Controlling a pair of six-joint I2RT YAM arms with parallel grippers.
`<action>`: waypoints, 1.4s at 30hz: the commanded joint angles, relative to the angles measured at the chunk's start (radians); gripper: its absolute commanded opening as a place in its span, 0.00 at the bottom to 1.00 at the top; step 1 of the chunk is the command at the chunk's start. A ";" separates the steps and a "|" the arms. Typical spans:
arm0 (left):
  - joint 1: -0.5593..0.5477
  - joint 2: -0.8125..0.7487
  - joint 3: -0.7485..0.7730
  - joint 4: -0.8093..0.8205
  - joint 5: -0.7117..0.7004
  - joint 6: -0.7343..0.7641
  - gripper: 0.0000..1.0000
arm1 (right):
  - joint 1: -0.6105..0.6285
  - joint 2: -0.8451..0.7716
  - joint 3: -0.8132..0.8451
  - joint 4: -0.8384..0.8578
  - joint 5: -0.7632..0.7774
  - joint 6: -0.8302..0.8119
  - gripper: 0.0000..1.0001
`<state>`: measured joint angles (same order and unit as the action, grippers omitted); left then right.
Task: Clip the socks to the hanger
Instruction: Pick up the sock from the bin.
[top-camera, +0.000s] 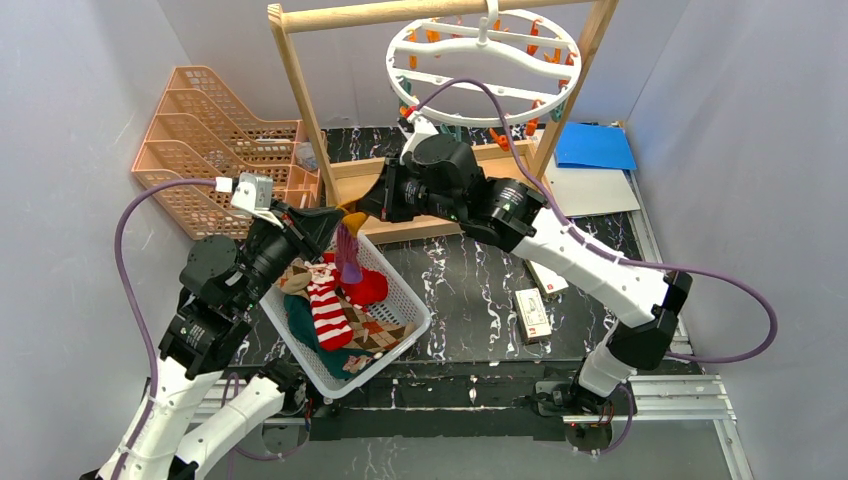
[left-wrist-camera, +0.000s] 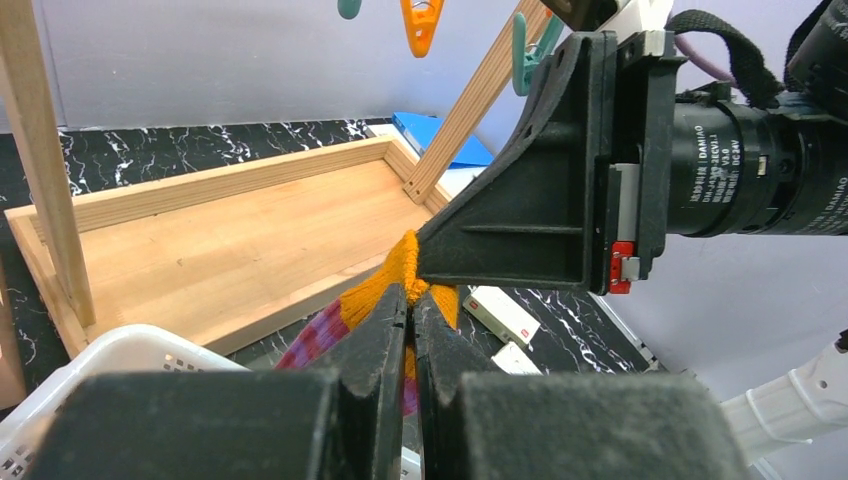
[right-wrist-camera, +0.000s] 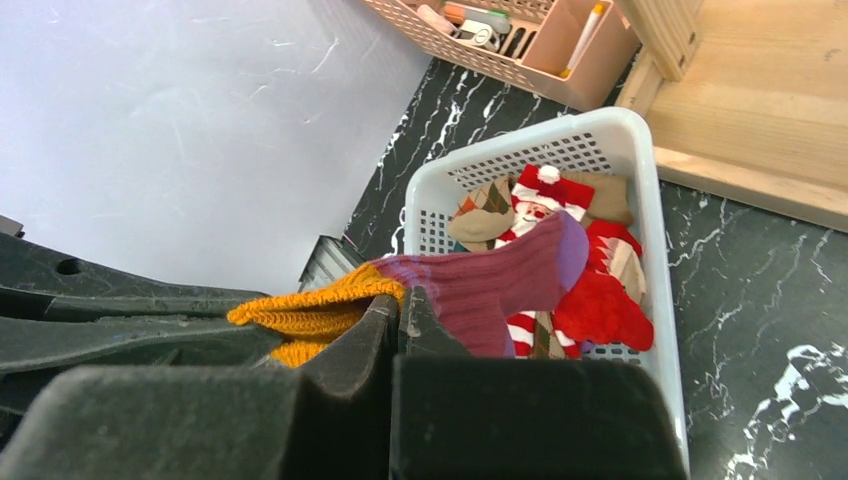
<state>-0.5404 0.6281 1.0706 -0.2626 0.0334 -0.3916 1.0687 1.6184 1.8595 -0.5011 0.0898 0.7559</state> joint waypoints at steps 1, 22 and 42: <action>0.000 -0.004 -0.002 0.009 -0.020 0.026 0.00 | -0.002 -0.069 0.024 -0.057 0.068 -0.014 0.01; 0.000 -0.061 -0.145 0.324 0.255 0.153 0.66 | -0.004 -0.215 -0.033 -0.083 0.056 0.015 0.01; 0.000 0.062 -0.184 0.621 0.565 0.263 0.57 | -0.004 -0.259 -0.077 -0.052 0.004 0.010 0.01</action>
<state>-0.5396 0.6857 0.8520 0.2996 0.5701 -0.1619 1.0672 1.3808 1.7760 -0.6033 0.1017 0.7605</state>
